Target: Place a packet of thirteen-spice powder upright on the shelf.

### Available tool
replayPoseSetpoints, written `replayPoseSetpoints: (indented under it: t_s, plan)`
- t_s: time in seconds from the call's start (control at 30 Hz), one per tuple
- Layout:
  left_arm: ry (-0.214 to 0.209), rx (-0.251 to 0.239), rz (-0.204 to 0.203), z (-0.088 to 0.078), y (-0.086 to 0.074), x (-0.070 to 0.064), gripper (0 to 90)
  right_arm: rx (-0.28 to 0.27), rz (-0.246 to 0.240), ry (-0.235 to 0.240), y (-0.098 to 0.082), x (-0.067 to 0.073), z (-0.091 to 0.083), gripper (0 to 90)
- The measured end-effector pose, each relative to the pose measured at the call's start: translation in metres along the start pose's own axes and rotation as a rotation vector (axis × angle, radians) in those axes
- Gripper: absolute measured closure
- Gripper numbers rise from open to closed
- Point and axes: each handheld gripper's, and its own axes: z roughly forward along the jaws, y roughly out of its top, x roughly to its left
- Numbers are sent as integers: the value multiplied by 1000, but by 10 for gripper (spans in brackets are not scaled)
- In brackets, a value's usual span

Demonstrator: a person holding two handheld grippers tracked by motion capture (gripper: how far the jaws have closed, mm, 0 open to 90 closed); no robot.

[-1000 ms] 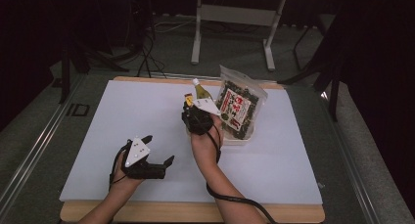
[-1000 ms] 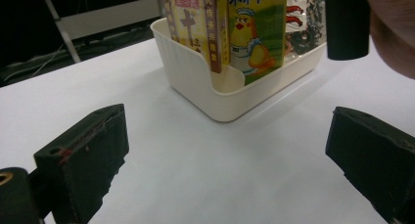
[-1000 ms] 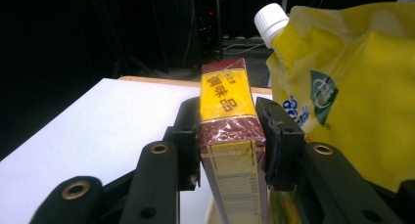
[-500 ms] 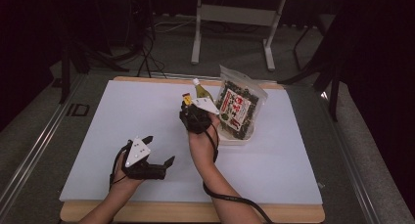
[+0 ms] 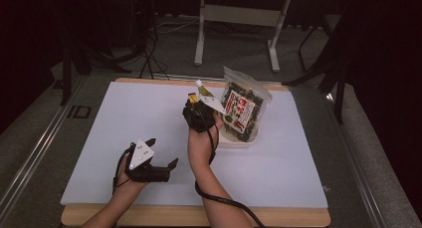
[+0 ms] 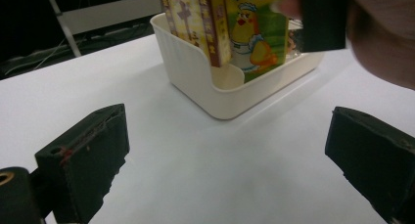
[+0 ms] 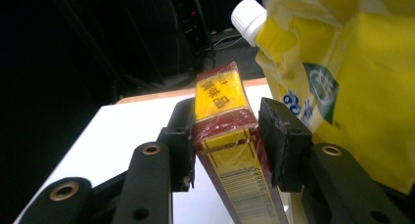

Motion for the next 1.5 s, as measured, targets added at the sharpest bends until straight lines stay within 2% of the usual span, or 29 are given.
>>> replayPoseSetpoints:
  t_s: [0.1, 0.13, 0.3, 0.6, 0.63, 0.77, 0.93, 1.1, 1.2, 1.27, 1.5]
  plan:
    - [7, -1, 3, -1, 0, 2, 28, 4, 7, -25, -2, -1, 6, 610]
    - [10, -8, -4, -2, 0, 2, 27, 2, -12, -38, -4, -1, 8, 616]
    - [19, -14, -13, -3, 0, 5, 27, 14, -43, -60, -15, 0, 15, 614]
    - [17, -10, -19, -1, -1, 5, 27, 32, -34, -67, -30, -11, 20, 621]
    - [18, -9, -19, -1, -2, 5, 28, 47, -34, -67, -32, -12, 21, 622]
    - [17, -9, -22, -1, -2, 5, 28, 32, -63, -67, -38, -12, 20, 622]
    - [19, -11, -26, -1, -2, 6, 27, 21, -77, -64, -43, -15, 19, 621]
    - [18, -8, -27, -1, -2, 7, 28, 31, -89, -57, -42, -16, 18, 613]
    - [20, -6, -29, -1, -2, 8, 27, 59, -99, -23, -38, -17, 20, 558]
    - [20, -7, -31, -1, -2, 8, 27, 49, -104, -9, -35, -16, 18, 524]
    - [20, -6, -30, -2, -2, 8, 27, 60, -123, 50, -18, -16, 8, 500]
